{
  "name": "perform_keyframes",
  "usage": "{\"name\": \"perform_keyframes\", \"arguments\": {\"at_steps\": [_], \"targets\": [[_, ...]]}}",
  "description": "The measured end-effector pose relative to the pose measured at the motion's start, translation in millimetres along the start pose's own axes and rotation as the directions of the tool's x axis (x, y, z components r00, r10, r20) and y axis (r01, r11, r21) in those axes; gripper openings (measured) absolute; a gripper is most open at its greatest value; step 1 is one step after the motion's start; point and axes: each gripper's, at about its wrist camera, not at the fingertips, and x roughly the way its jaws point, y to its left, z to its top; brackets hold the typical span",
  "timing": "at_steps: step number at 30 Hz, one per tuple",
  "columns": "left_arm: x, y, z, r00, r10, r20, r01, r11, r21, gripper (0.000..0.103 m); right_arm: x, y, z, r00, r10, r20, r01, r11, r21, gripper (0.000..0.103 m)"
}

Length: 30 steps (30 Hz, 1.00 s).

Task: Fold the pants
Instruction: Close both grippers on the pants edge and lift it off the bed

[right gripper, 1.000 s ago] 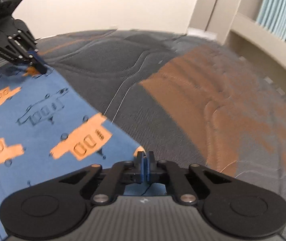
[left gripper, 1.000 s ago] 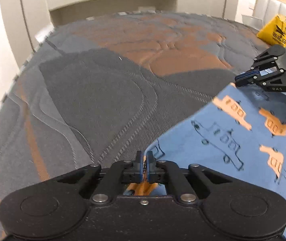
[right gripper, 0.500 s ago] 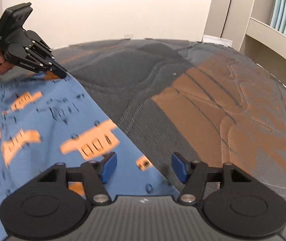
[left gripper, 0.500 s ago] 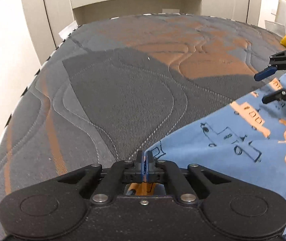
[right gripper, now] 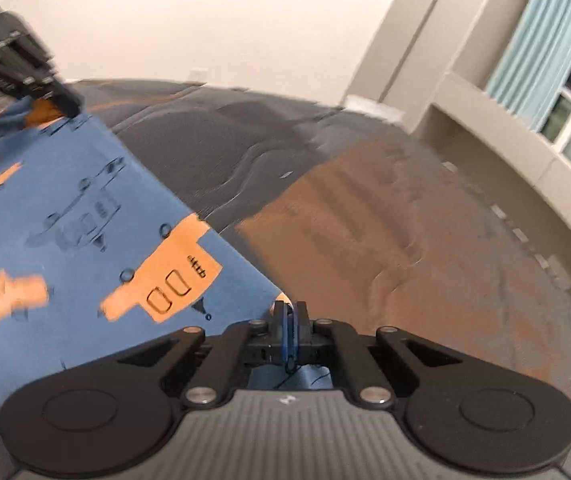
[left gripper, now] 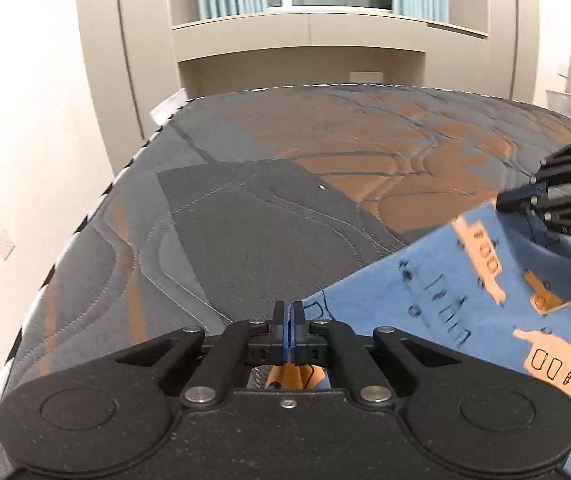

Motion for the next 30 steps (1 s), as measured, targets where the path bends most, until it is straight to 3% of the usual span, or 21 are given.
{"name": "perform_keyframes", "arguments": {"at_steps": [2, 7, 8, 10, 11, 13, 15, 18, 20, 21, 22, 23, 24, 25, 27, 30], "targets": [[8.7, 1.9, -1.3, 1.0, 0.012, -0.018, -0.012, 1.0, 0.0, 0.0, 9.3, -1.9, 8.4, 0.999, -0.035, 0.014, 0.035, 0.999, -0.003, 0.003], [40.1, 10.4, -15.7, 0.99, 0.052, -0.129, -0.055, 0.998, -0.018, 0.0, 51.4, 6.1, 4.1, 0.996, 0.015, -0.088, -0.017, 1.0, -0.018, 0.003], [42.5, 14.5, -17.5, 0.989, 0.046, -0.137, -0.051, 0.998, -0.031, 0.002, 54.7, 7.9, 1.9, 0.996, 0.018, -0.093, -0.02, 1.0, -0.02, 0.003], [39.3, 25.4, -18.6, 0.992, 0.026, -0.125, -0.037, 0.996, -0.085, 0.018, 53.9, 3.9, 0.8, 0.996, 0.038, -0.08, -0.038, 0.999, 0.0, 0.006], [36.6, 30.2, -18.4, 0.993, 0.011, -0.121, -0.024, 0.994, -0.11, 0.023, 51.6, -0.7, 1.2, 0.996, 0.055, -0.075, -0.053, 0.998, 0.022, 0.011], [27.2, 38.0, -18.7, 0.995, -0.024, -0.095, 0.01, 0.989, -0.145, 0.033, 46.0, -13.1, 2.2, 0.994, 0.092, -0.066, -0.088, 0.994, 0.061, 0.041], [16.9, 42.0, -20.3, 0.996, -0.04, -0.076, 0.03, 0.991, -0.134, 0.039, 40.1, -26.1, 2.6, 0.991, 0.123, -0.043, -0.119, 0.988, 0.095, 0.054], [10.0, 40.3, -23.3, 0.995, -0.046, -0.091, 0.038, 0.995, -0.093, 0.049, 41.2, -43.4, 0.9, 0.981, 0.19, -0.037, -0.181, 0.969, 0.17, 0.055], [12.1, 39.0, -28.9, 0.991, -0.047, -0.125, 0.037, 0.996, -0.083, 0.047, 48.5, -48.9, -2.9, 0.972, 0.229, -0.046, -0.214, 0.953, 0.214, 0.055], [14.3, 37.7, -32.2, 0.988, -0.048, -0.145, 0.037, 0.996, -0.078, 0.039, 53.3, -49.3, -5.5, 0.97, 0.236, -0.055, -0.218, 0.948, 0.231, 0.054], [16.2, 36.7, -34.1, 0.986, -0.047, -0.157, 0.036, 0.997, -0.075, 0.018, 57.2, -48.2, -7.4, 0.969, 0.241, -0.06, -0.22, 0.945, 0.244, 0.049], [16.9, 35.4, -36.1, 0.985, -0.044, -0.167, 0.032, 0.996, -0.079, 0.009, 59.6, -47.6, -8.9, 0.967, 0.249, -0.051, -0.228, 0.938, 0.262, 0.041], [17.5, 34.8, -36.7, 0.984, -0.049, -0.17, 0.033, 0.995, -0.092, 0.002, 55.9, -47.1, -10.9, 0.965, 0.261, -0.034, -0.242, 0.93, 0.276, 0.017], [17.4, 34.0, -36.5, 0.984, -0.047, -0.169, 0.03, 0.994, -0.103, 0.0, 55.5, -45.9, -10.2, 0.963, 0.267, -0.027, -0.249, 0.926, 0.284, 0.008], [14.7, 29.7, -33.8, 0.985, -0.027, -0.172, 0.009, 0.995, -0.103, 0.0, 51.5, -39.6, -5.5, 0.971, 0.237, -0.03, -0.221, 0.939, 0.265, 0.004], [-2.7, 22.1, -29.6, 0.994, -0.004, -0.11, -0.007, 0.995, -0.103, 0.0, 30.5, -30.4, -1.8, 0.984, 0.178, -0.001, -0.174, 0.961, 0.213, 0.003]]}}
